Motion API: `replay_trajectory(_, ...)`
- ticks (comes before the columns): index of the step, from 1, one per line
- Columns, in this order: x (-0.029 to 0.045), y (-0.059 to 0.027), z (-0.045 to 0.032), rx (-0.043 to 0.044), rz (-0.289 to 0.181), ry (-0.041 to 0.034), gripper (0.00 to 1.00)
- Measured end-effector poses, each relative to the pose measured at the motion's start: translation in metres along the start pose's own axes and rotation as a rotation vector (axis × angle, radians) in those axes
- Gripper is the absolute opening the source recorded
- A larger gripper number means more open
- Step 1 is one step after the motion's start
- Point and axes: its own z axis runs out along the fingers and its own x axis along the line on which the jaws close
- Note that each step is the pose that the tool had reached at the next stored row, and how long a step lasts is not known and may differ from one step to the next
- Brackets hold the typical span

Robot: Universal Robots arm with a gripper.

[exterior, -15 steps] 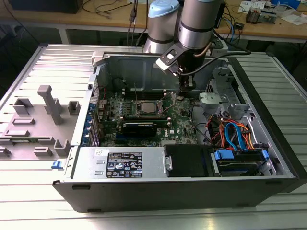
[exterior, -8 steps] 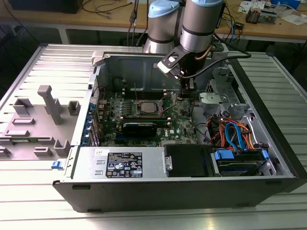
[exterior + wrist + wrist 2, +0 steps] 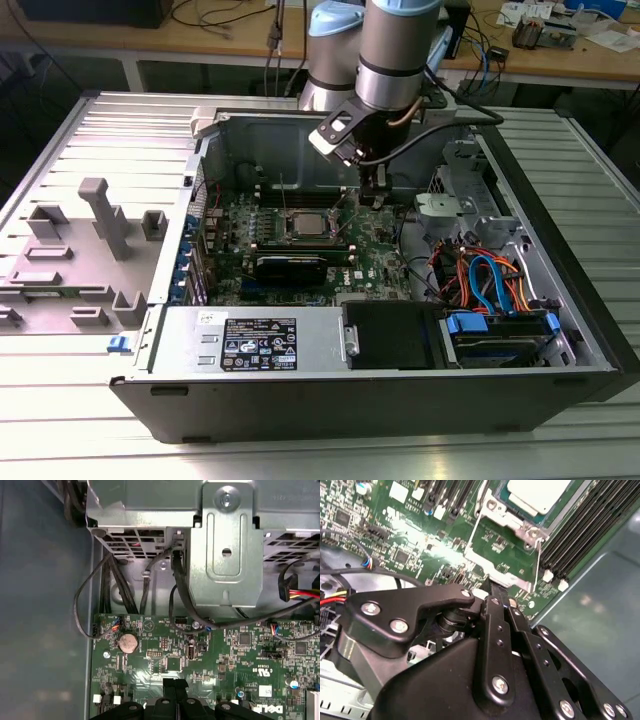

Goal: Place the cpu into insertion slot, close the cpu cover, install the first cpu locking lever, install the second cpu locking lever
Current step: 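Close the cpu cover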

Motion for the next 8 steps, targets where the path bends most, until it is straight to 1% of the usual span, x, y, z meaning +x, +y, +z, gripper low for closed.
replay_trajectory(4,0.0003,-0.0087,-0.0002,-0.0001,0.0,0.0008,0.11)
replay_trajectory(8,0.0004,-0.0106,-0.0002,0.0,0.0,0.0009,0.11)
